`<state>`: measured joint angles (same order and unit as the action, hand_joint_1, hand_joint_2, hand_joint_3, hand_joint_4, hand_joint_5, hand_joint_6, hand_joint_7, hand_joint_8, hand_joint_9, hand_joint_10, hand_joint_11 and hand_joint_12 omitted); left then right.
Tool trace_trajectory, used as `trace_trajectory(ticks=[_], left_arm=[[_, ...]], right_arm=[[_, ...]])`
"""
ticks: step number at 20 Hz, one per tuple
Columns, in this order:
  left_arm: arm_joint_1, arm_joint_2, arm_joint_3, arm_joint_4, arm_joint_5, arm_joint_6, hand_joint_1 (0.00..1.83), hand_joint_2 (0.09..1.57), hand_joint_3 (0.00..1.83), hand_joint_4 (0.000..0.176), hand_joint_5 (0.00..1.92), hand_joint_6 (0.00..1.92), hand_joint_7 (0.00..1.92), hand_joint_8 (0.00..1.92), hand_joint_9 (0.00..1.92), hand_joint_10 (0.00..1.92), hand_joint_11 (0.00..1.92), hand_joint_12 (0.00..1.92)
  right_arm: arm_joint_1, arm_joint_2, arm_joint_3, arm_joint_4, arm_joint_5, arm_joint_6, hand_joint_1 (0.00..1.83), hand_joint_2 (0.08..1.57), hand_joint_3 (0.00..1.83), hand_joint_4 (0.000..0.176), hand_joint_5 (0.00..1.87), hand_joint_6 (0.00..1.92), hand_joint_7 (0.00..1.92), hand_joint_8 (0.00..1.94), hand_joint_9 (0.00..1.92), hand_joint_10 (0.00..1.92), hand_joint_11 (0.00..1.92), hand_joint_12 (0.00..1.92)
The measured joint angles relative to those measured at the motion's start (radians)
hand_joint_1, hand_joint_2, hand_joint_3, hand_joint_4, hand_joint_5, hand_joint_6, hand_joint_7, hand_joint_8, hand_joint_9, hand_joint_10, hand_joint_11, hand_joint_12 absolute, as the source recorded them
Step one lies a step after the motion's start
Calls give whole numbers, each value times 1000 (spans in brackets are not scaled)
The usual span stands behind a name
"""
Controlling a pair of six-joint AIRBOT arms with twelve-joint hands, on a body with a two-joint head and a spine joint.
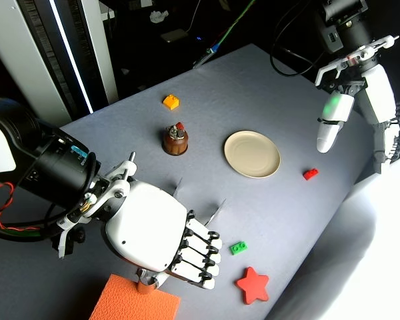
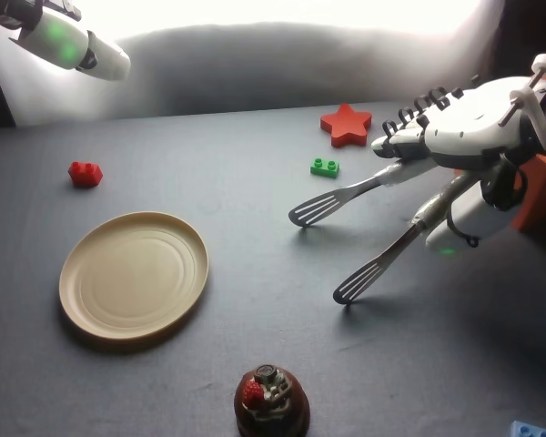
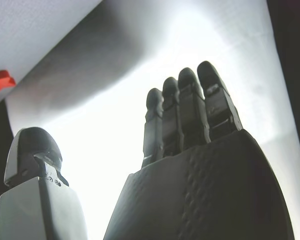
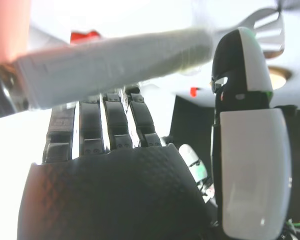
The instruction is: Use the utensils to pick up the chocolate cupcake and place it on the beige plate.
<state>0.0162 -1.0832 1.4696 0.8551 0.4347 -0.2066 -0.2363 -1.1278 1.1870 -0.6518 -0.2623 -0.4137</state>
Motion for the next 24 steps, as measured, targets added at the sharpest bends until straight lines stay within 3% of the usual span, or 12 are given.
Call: trace_trajectory(ticks=[5, 13, 16, 24], left_arm=[[0, 3, -2, -1, 5, 3, 532, 969, 0, 0, 270, 4, 246, 2, 200, 0, 0, 407], [0, 3, -2, -1, 8, 11, 518, 972, 0, 0, 266, 0, 243, 0, 214, 2, 0, 443], [0, 3, -2, -1, 13, 19, 521, 965, 0, 0, 268, 3, 245, 4, 218, 4, 0, 447], [0, 1, 3, -1, 18, 27, 523, 964, 0, 0, 247, 1, 227, 1, 198, 0, 0, 403]], right_arm=[[-6, -9, 17, 0, 10, -2, 709, 1005, 6, 0, 53, 1, 30, 0, 16, 0, 0, 88], [-11, -10, 21, 1, 18, -2, 790, 977, 0, 0, 121, 4, 101, 4, 79, 5, 0, 292], [-12, -13, 27, -2, 21, -2, 676, 1015, 9, 0, 133, 5, 112, 4, 93, 6, 0, 329], [-24, -20, 37, -3, 34, -3, 777, 1020, 4, 0, 175, 4, 154, 4, 121, 4, 0, 392]])
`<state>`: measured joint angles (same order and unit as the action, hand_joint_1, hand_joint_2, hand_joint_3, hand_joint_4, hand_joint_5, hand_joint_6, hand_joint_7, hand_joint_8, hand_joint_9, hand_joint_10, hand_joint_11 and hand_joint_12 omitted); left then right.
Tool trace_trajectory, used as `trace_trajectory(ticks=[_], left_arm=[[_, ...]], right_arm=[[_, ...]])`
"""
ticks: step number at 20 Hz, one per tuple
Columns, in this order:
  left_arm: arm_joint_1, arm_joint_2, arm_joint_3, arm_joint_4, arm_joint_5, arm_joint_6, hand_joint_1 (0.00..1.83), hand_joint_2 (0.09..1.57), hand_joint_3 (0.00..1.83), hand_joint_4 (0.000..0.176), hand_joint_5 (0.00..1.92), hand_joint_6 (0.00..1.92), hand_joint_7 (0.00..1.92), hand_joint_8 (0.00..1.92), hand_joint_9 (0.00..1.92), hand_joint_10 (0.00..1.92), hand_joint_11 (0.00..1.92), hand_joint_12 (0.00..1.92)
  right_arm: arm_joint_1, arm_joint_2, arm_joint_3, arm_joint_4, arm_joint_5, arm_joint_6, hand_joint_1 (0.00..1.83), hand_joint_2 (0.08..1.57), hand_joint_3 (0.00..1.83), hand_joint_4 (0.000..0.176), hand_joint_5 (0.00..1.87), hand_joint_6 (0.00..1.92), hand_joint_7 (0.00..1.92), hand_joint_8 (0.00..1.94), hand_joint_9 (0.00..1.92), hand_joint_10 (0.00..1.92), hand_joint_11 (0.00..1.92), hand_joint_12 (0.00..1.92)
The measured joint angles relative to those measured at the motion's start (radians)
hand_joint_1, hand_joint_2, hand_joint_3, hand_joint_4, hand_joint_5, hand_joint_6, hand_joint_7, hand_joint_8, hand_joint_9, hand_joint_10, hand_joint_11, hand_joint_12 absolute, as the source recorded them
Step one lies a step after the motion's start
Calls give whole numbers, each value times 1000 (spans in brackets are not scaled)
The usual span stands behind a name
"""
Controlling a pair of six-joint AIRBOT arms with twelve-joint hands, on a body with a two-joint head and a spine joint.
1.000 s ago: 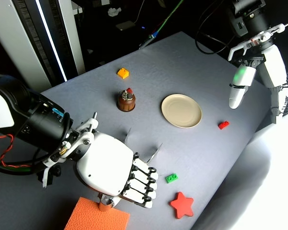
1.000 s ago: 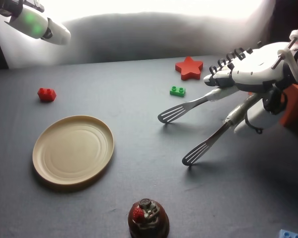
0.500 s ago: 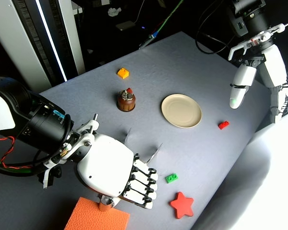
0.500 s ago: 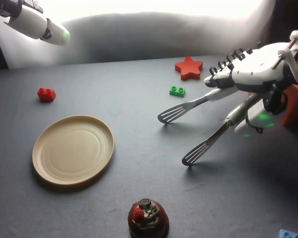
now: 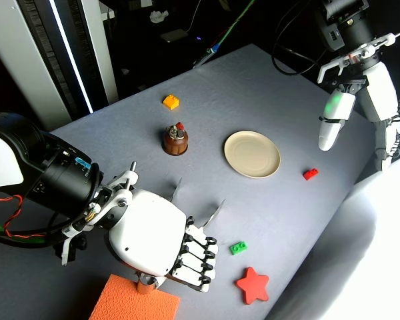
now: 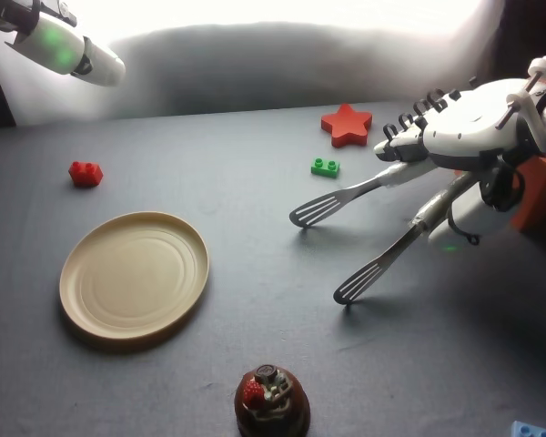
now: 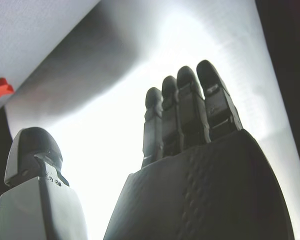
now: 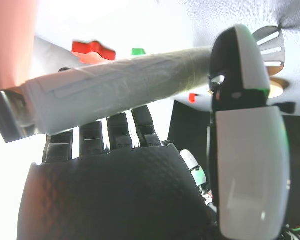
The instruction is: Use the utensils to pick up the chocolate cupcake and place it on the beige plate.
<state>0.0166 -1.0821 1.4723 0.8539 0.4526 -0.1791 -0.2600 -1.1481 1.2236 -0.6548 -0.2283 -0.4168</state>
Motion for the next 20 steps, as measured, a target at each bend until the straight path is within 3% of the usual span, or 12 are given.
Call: trace_trajectory(ticks=[11, 14, 20], left_arm=[[-2, 0, -5, -1, 1, 5, 527, 964, 0, 0, 254, 4, 237, 5, 211, 6, 0, 424], [-2, 0, -5, -1, 1, 14, 509, 972, 2, 0, 247, 0, 221, 0, 192, 0, 0, 400], [-2, 0, -4, -3, 4, 15, 522, 970, 0, 0, 235, 5, 199, 3, 176, 1, 0, 383]], right_arm=[[-2, 0, 1, 0, 10, -8, 752, 1030, 2, 0, 201, 1, 184, 0, 160, 2, 0, 534], [-2, 0, 1, 0, 12, -8, 838, 1017, 1, 0, 283, 13, 265, 9, 233, 14, 0, 681], [-2, 0, 1, 0, 16, -8, 808, 1054, 9, 0, 306, 5, 289, 1, 259, 7, 0, 851]])
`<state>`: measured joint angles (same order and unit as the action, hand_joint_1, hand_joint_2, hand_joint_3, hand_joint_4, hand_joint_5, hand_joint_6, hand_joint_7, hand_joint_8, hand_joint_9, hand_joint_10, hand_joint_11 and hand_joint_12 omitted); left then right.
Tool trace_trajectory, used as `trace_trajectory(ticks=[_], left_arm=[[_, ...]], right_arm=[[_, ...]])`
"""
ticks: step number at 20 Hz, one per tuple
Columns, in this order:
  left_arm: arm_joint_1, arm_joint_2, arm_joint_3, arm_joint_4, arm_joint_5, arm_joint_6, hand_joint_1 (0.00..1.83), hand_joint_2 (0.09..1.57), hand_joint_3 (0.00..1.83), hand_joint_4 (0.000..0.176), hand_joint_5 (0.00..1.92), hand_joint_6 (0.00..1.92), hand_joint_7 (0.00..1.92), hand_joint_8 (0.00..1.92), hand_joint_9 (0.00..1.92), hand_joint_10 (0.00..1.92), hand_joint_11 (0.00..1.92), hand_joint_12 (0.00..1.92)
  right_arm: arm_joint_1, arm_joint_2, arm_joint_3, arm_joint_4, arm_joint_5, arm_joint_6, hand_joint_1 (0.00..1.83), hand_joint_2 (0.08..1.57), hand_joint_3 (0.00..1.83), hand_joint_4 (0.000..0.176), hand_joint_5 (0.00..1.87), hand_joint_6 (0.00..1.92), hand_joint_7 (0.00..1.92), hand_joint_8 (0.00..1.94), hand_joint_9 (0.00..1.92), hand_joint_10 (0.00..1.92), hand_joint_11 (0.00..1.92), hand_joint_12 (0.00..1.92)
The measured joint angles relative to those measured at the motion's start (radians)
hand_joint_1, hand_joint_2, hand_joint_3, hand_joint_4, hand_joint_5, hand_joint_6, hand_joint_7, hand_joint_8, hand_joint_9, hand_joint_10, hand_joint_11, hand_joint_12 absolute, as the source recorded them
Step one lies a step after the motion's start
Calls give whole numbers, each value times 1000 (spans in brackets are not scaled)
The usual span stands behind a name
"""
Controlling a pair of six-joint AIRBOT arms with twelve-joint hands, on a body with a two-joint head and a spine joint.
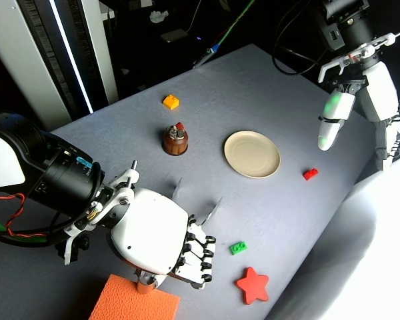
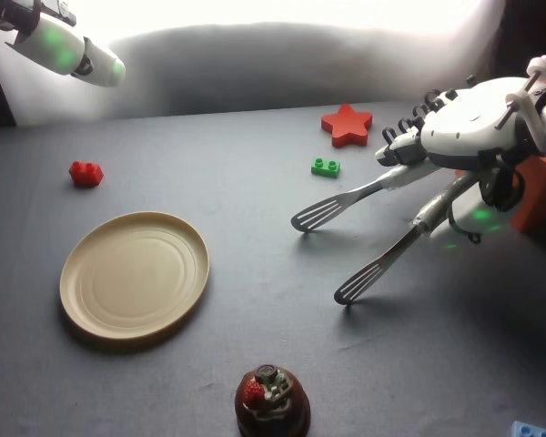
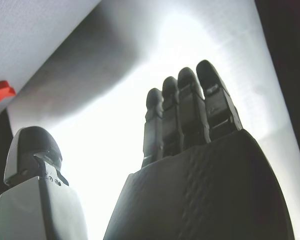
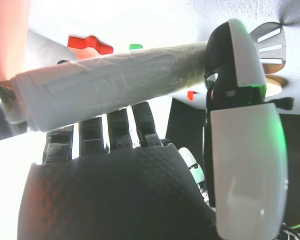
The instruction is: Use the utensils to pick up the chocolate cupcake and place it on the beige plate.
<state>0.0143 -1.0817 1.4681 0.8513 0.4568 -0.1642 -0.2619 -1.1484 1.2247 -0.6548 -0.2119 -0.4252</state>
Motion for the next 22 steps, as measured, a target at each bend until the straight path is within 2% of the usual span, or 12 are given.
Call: trace_trajectory(ticks=[1, 2, 3, 5, 10, 17, 22], left_arm=[[0, 0, 2, -10, 0, 0, 522, 970, 0, 0, 235, 5, 199, 3, 176, 1, 0, 383], [0, 0, 2, -14, 3, 0, 501, 979, 3, 0, 216, 0, 187, 0, 162, 0, 0, 357], [0, 0, 2, -14, 5, 0, 530, 962, 0, 0, 239, 6, 218, 6, 200, 9, 0, 431], [0, 0, 2, -14, 5, 0, 530, 957, 0, 0, 241, 6, 221, 6, 203, 9, 0, 441], [0, 0, -5, -15, 7, 4, 524, 973, 1, 0, 230, 5, 214, 3, 190, 2, 0, 376], [0, 0, -5, -16, 7, 4, 515, 971, 0, 0, 229, 2, 207, 0, 189, 0, 0, 378], [0, 0, -5, -17, 7, 4, 539, 968, 1, 0, 244, 2, 219, 1, 199, 1, 0, 396]], right_arm=[[0, 0, 0, 0, 0, 0, 808, 1054, 9, 0, 306, 5, 289, 1, 259, 7, 0, 851], [0, 0, 0, 0, 0, 0, 828, 1035, 0, 0, 344, 12, 334, 9, 316, 20, 0, 978], [0, 0, 0, 0, 1, -2, 839, 1045, 3, 0, 350, 12, 341, 9, 323, 20, 0, 990], [1, 0, 0, 0, 1, -3, 824, 1053, 6, 0, 361, 15, 356, 13, 332, 22, 0, 987], [1, 0, 0, 0, 5, -2, 858, 1053, 3, 0, 425, 10, 450, 9, 453, 33, 0, 1219], [1, 0, 0, 0, 6, -2, 861, 1079, 7, 0, 442, 4, 505, 10, 520, 41, 38, 1203], [1, -1, 0, 0, 8, -2, 863, 1098, 5, 0, 496, 17, 567, 19, 593, 65, 125, 1270]])
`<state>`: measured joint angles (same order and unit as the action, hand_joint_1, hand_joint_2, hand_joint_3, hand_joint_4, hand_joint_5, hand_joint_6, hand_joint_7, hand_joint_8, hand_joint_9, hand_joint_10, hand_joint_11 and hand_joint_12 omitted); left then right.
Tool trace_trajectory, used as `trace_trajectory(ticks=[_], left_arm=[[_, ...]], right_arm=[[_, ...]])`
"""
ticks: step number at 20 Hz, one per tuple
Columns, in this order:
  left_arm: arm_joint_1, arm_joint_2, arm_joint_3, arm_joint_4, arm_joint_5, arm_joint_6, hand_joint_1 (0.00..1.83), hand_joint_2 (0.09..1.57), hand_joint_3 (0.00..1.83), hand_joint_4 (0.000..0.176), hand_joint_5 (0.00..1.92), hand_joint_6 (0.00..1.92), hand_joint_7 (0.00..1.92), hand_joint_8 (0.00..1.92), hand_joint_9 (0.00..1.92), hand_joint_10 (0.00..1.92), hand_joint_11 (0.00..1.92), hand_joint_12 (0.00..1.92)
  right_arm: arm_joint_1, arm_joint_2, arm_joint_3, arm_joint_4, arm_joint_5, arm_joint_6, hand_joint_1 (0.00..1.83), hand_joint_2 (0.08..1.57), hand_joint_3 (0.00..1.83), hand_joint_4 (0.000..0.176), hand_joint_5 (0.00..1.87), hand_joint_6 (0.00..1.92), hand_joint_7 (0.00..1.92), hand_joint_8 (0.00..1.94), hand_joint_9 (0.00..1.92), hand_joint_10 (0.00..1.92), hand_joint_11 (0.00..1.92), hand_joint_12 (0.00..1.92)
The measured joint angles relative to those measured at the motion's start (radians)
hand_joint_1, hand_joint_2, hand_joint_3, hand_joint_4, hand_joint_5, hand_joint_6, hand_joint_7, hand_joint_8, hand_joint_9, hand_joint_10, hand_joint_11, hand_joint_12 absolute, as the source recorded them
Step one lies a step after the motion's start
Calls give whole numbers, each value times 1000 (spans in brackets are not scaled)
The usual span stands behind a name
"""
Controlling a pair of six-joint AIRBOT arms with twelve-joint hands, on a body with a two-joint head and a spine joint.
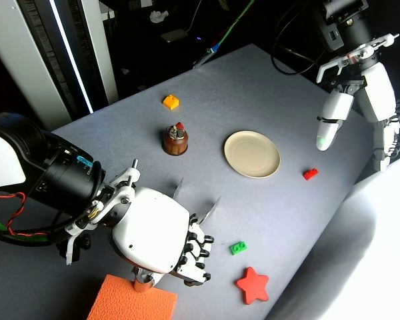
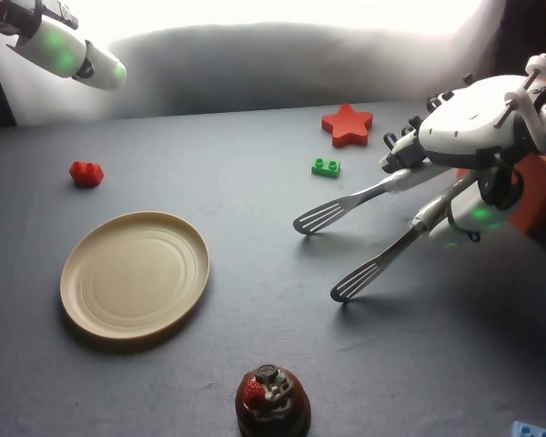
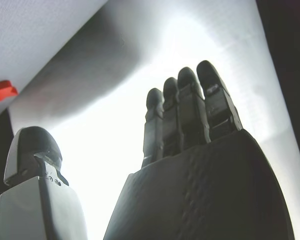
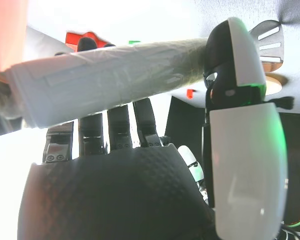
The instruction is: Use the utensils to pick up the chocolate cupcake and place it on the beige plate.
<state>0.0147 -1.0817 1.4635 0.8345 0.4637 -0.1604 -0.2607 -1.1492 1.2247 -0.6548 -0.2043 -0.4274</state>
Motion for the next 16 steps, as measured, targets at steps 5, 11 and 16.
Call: trace_trajectory(ticks=[5, 11, 16], left_arm=[[0, 0, 0, 0, 0, 0, 544, 962, 0, 0, 251, 1, 228, 2, 209, 3, 0, 434], [2, 0, 0, 0, 0, 8, 559, 957, 0, 0, 260, 3, 233, 2, 217, 2, 0, 447], [2, 0, 0, 0, 0, 8, 524, 958, 0, 0, 263, 3, 241, 2, 230, 4, 0, 467]], right_arm=[[0, 0, 0, 0, 4, 0, 879, 1102, 0, 0, 556, 8, 665, 12, 658, 230, 194, 1383], [3, 0, 0, 0, 4, 0, 904, 1107, 0, 0, 620, 10, 739, 12, 529, 696, 243, 1462], [3, 0, 0, 0, 4, 0, 904, 1130, 1, 0, 650, 10, 781, 18, 517, 858, 253, 1547]])
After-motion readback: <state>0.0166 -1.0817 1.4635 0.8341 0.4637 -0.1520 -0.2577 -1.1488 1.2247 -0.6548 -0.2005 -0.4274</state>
